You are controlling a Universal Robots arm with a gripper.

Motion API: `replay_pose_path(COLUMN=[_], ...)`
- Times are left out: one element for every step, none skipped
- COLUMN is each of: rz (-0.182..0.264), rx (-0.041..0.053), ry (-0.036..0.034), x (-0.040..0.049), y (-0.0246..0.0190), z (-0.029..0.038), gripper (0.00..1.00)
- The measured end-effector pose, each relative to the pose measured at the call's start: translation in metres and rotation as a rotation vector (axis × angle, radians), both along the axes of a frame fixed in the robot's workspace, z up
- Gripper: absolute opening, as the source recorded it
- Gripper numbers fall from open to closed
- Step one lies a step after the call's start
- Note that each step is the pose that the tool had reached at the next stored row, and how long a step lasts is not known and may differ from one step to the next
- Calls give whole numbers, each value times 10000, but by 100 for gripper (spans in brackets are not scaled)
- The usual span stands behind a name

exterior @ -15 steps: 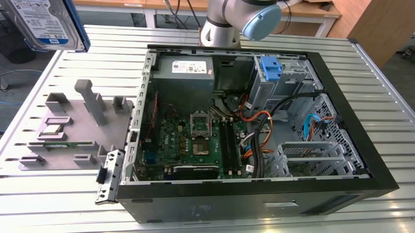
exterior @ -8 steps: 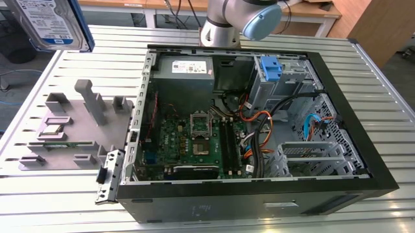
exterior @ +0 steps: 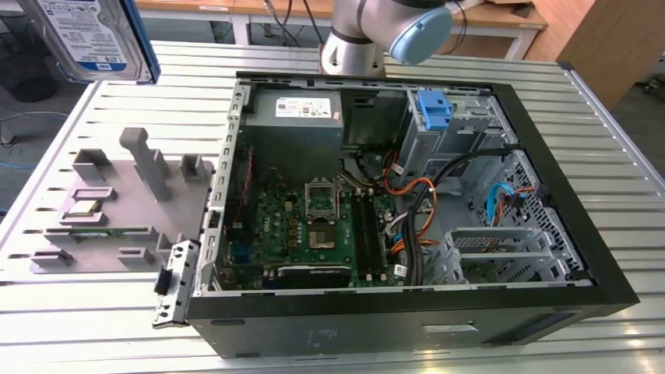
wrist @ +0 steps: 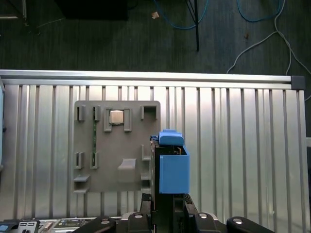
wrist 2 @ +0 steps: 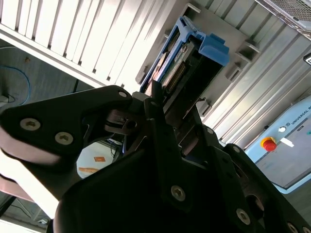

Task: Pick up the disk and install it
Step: 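Pick up the disk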

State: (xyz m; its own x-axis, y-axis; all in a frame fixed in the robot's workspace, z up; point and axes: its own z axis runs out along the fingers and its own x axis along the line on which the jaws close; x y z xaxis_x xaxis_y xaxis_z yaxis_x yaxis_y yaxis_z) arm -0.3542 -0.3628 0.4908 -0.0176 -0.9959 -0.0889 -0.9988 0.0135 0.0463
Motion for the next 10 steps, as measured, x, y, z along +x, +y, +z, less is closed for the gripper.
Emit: replay_pose_path(rz=[0, 0, -1, -1, 0, -1, 0, 0, -1, 0], rx=[1, 0, 1, 1, 0, 1, 0, 1, 0, 0], ry=[-1, 0, -1, -1, 0, 0, 0, 0, 0, 0], x=[18, 36, 52, 68, 84, 99, 112, 127, 141, 155], y=[0, 0, 0, 0, 0, 0, 0, 0, 0, 0], z=[-1, 0, -1, -1, 0, 0, 0, 0, 0, 0], gripper=[35, 35, 35, 35, 35, 35, 35, 35, 35, 35])
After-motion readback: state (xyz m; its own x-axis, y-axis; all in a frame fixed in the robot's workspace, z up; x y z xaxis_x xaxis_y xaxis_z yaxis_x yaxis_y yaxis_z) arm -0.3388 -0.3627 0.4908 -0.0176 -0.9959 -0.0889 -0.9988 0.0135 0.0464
